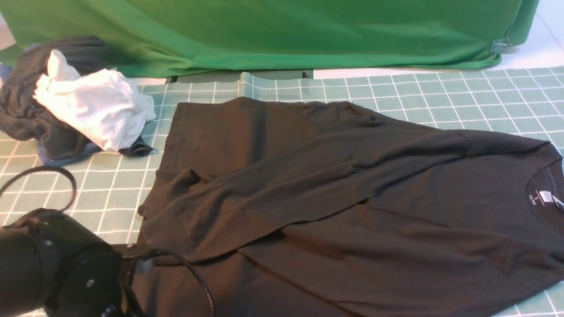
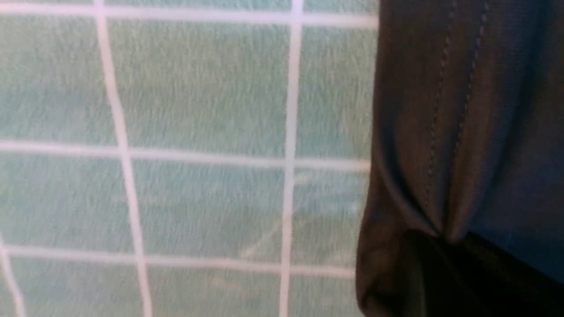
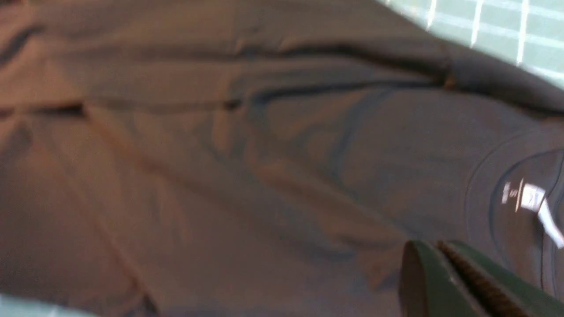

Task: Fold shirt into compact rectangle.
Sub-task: 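Grasp the near edge of the shirt at its hem and shoulder corners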

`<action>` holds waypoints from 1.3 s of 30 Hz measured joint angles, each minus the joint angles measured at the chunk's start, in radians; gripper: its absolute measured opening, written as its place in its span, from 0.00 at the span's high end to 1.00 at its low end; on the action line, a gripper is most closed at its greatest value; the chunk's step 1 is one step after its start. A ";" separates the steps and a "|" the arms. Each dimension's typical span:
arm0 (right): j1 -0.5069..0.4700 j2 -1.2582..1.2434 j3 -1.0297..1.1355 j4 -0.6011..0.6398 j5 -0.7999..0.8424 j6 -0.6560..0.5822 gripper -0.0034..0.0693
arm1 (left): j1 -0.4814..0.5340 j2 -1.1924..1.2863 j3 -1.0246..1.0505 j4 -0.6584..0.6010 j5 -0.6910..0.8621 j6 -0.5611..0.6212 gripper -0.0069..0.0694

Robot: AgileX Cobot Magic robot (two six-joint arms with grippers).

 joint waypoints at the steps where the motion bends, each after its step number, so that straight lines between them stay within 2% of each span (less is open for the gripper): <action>1: 0.000 0.011 -0.014 0.001 0.032 -0.019 0.91 | 0.000 -0.027 -0.002 0.001 0.019 0.002 0.89; 6: 0.028 0.087 -0.042 0.068 0.141 -0.130 0.91 | 0.000 -0.162 -0.005 0.013 0.123 0.002 0.89; 9: 0.094 0.133 -0.033 0.091 0.163 -0.165 0.91 | 0.000 -0.223 -0.005 0.023 0.148 -0.011 0.89; 11: 0.188 0.180 -0.006 0.070 0.146 -0.180 0.91 | 0.000 -0.268 -0.005 0.035 0.161 -0.032 0.89; 12: 0.188 0.183 -0.003 0.070 0.144 -0.180 0.91 | 0.000 -0.268 -0.005 0.035 0.161 -0.034 0.89; 13: 0.261 0.218 0.021 0.043 0.113 -0.184 0.91 | 0.000 -0.284 -0.005 0.036 0.164 -0.040 0.89; 14: 0.261 0.218 0.021 0.043 0.113 -0.184 0.91 | 0.000 -0.285 -0.005 0.036 0.165 -0.039 0.89; 16: 0.344 0.255 0.049 0.029 0.058 -0.177 0.89 | 0.005 -0.285 0.008 0.037 0.157 -0.054 0.89; 19: 0.391 0.262 0.055 0.026 -0.001 -0.166 0.88 | 0.043 -0.270 0.037 0.011 0.117 -0.055 0.89; 24: 0.423 0.262 0.055 0.027 -0.063 -0.158 0.87 | 0.172 -0.209 0.068 -0.094 0.053 0.056 0.89; 26: 0.424 0.262 0.055 0.027 -0.073 -0.157 0.86 | 0.244 -0.183 0.069 -0.176 0.019 0.170 0.89; 29: 0.426 0.262 0.056 0.027 -0.079 -0.157 0.86 | 0.278 -0.175 0.065 -0.219 -0.006 0.236 0.88; 33: 0.429 0.262 0.056 0.028 -0.086 -0.154 0.85 | 0.286 -0.174 0.063 -0.219 -0.030 0.243 0.76; 39: 0.429 0.262 0.056 0.028 -0.102 -0.153 0.85 | 0.287 -0.174 0.063 -0.219 -0.037 0.246 0.40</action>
